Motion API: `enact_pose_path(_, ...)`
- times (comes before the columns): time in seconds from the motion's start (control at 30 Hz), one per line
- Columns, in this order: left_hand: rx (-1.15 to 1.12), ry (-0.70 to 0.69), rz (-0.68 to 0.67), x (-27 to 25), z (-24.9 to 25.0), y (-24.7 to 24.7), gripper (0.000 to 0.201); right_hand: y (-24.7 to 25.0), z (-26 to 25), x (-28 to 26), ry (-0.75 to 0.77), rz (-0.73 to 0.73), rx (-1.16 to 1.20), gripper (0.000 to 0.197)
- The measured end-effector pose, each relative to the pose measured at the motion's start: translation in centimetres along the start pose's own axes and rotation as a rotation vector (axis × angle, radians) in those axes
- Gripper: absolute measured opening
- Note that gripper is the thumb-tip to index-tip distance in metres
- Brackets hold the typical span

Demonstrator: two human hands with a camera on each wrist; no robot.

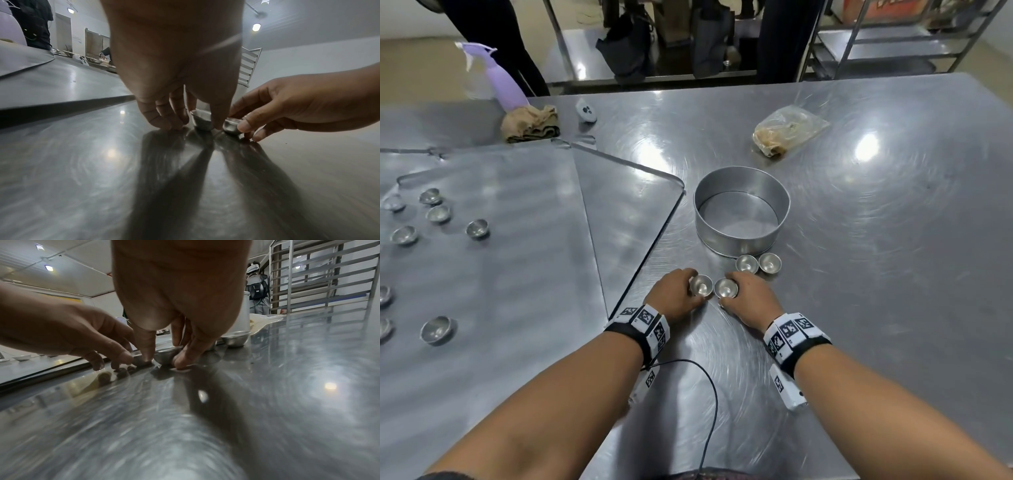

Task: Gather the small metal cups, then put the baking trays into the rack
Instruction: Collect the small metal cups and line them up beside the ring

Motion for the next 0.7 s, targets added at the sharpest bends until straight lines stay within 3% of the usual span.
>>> enact_pose_path(0.07, -0.021, -0.008, 0.017, 0.1, -0.3, 0.5, 0.042, -0.4, -0.5, 0.5, 0.016, 0.005, -0.008, 0.055)
enact_pose_path(0.23, -0.033, -0.028, 0.050, 0.3, -1.1, 1.4, 0.031, -0.9, -1.4, 1.6, 0.026, 0.035, -0.015, 0.042)
enact_pose_path(0.5, -0.034, -0.059, 0.064, 1.3, -0.6, 1.7, 0.037, -0.6, -1.2, 2.2, 0.014, 0.085, 0.018, 0.055)
enact_pose_path(0.7, -0.001, -0.041, 0.073, 1.6, -1.2, 1.6, 0.070, 1.1, -1.5, 1.7, 0.078, 0.295, -0.183, 0.044)
Point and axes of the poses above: each hand's wrist, its own x-axis towards the middle knuckle, its own y-axis out of the back of the hand, z = x × y, the point moved 4 cm from there along x, towards the middle knuckle, and after that the axes turned 1 degree about z, right-handed, at the moved point
